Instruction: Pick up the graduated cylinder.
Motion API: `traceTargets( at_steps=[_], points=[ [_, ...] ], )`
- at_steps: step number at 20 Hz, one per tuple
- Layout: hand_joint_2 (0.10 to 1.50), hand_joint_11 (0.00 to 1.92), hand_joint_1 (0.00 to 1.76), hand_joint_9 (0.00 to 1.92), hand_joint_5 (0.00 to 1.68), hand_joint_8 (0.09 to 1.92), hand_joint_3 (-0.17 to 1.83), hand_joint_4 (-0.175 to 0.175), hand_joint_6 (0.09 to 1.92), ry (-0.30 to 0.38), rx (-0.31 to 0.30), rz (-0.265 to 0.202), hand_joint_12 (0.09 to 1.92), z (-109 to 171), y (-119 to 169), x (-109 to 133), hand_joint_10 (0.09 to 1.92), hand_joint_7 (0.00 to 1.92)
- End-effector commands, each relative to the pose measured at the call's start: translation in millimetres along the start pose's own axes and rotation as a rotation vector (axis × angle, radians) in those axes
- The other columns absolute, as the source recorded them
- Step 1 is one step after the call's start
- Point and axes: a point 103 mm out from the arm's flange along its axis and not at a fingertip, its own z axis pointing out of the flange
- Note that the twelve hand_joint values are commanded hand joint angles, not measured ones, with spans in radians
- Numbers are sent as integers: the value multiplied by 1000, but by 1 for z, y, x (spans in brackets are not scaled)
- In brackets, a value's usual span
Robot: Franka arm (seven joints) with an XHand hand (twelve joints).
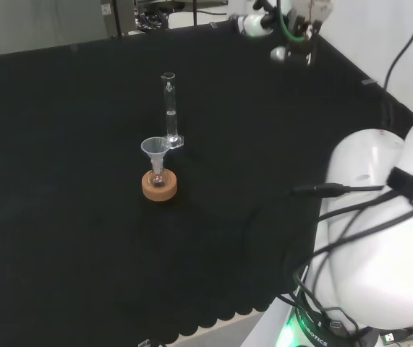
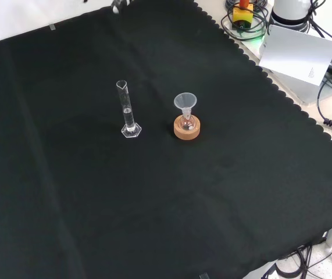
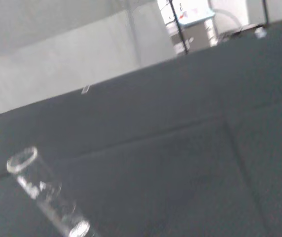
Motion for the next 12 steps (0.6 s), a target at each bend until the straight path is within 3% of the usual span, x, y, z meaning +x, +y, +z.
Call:
traceTargets(
  at_steps=[1, 5, 12],
  points=[
    [1036, 203, 785, 479, 417, 700, -175, -36, 87, 127, 217, -149, 1394, 168, -4, 23, 664, 322],
    [1023, 224, 856, 504, 468, 692, -175, -29, 87, 177, 202, -158, 1380, 177, -4, 24, 648, 334],
    [1014, 248, 896, 493, 370, 659, -175, -36, 87, 269, 164, -161, 1369, 189, 2, 18, 622, 274]
  ],
)
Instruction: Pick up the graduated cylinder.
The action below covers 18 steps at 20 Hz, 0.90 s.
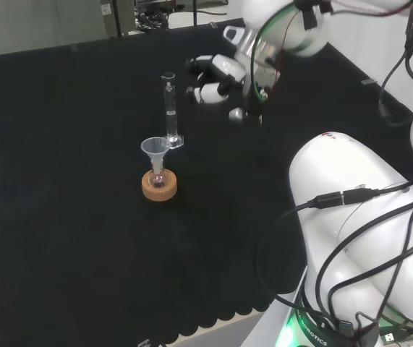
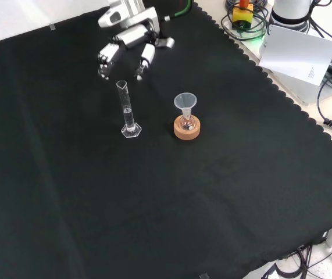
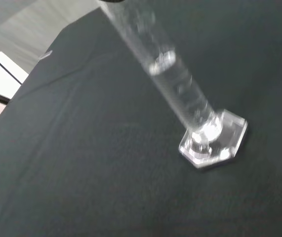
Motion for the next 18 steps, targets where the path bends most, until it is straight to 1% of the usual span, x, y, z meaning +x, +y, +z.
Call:
traceTargets(
  at_steps=[1, 3, 6, 9, 12, 15, 18],
  points=[
    [1012, 248, 898, 489, 367, 656, -175, -37, 87, 74, -44, -36, 1367, 21, 10, -23, 619, 268],
    [1005, 250, 900, 498, 367, 663, -175, -37, 87, 101, -47, -51, 1363, 25, 12, -24, 619, 289],
    [988, 257, 897, 516, 367, 657, -175, -38, 87, 125, -34, -78, 1354, 32, 15, -25, 606, 310],
    [976, 257, 902, 519, 367, 649, -175, -38, 87, 146, -32, -92, 1350, 37, 19, -25, 596, 312],
    [967, 255, 945, 520, 369, 646, -175, -38, 87, 183, -19, -112, 1349, 45, 23, -23, 591, 313],
    [973, 259, 965, 526, 386, 648, -175, -39, 87, 230, -30, -129, 1349, 52, 28, -20, 590, 324],
    [976, 273, 968, 544, 408, 653, -175, -39, 87, 263, -41, -146, 1349, 59, 31, -19, 591, 350]
  ],
)
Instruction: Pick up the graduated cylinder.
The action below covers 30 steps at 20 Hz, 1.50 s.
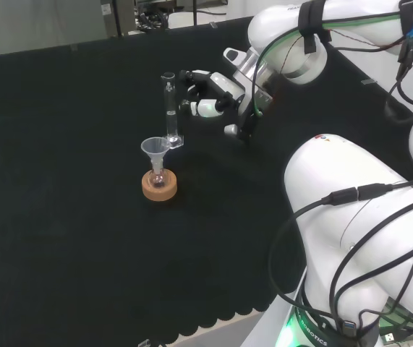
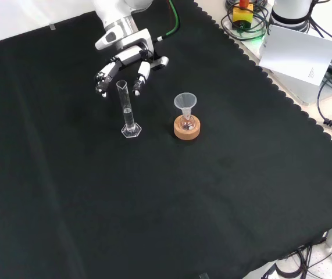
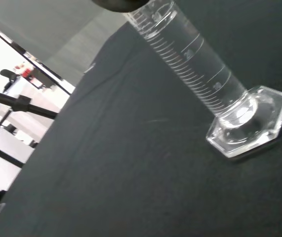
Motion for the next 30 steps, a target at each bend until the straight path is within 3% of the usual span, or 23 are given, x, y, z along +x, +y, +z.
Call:
traceTargets(
  at_steps=[1, 11, 30],
  points=[
    [975, 281, 969, 557, 418, 649, -175, -39, 87, 83, -6, -44, 1343, 18, 6, 0, 585, 374],
    [958, 281, 981, 592, 459, 640, -175, -35, 87, 141, 11, -102, 1324, 32, 7, 3, 566, 442],
    [958, 357, 1044, 726, 619, 600, -175, -10, 113, 241, -22, -119, 1299, 50, 17, 8, 519, 589]
  ],
)
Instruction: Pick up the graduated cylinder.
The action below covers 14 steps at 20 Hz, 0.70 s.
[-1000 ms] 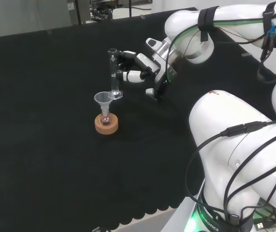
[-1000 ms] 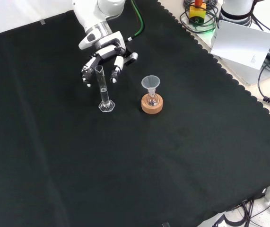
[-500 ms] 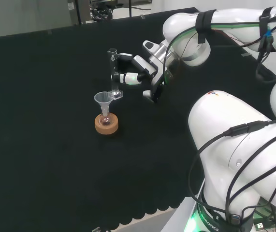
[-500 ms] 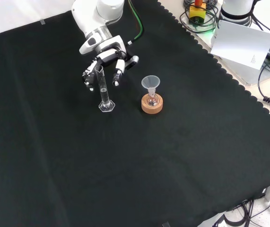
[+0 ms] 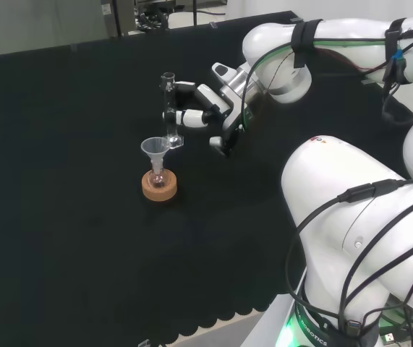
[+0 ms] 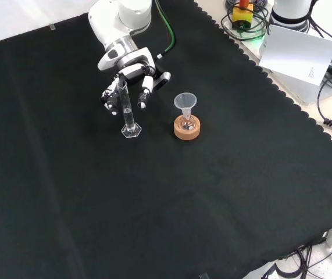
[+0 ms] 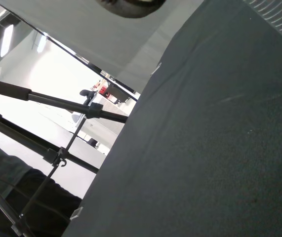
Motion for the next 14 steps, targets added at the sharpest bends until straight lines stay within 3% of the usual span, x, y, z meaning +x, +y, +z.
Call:
traceTargets(
  at_steps=[1, 7, 11, 14],
  points=[
    [958, 364, 1046, 731, 622, 594, -175, -9, 121, 24, -4, 5, 1293, 4, 1, -2, 512, 594],
    [964, 383, 1067, 770, 666, 572, -175, 1, 194, 29, -13, 6, 1279, 8, 1, -3, 481, 630],
    [971, 409, 1082, 814, 627, 547, -175, 11, 433, 32, -19, 7, 1274, 7, 1, -3, 436, 665],
    [977, 423, 1086, 823, 617, 544, -175, 16, 513, 33, -27, 11, 1274, 5, 2, -3, 430, 661]
  ],
)
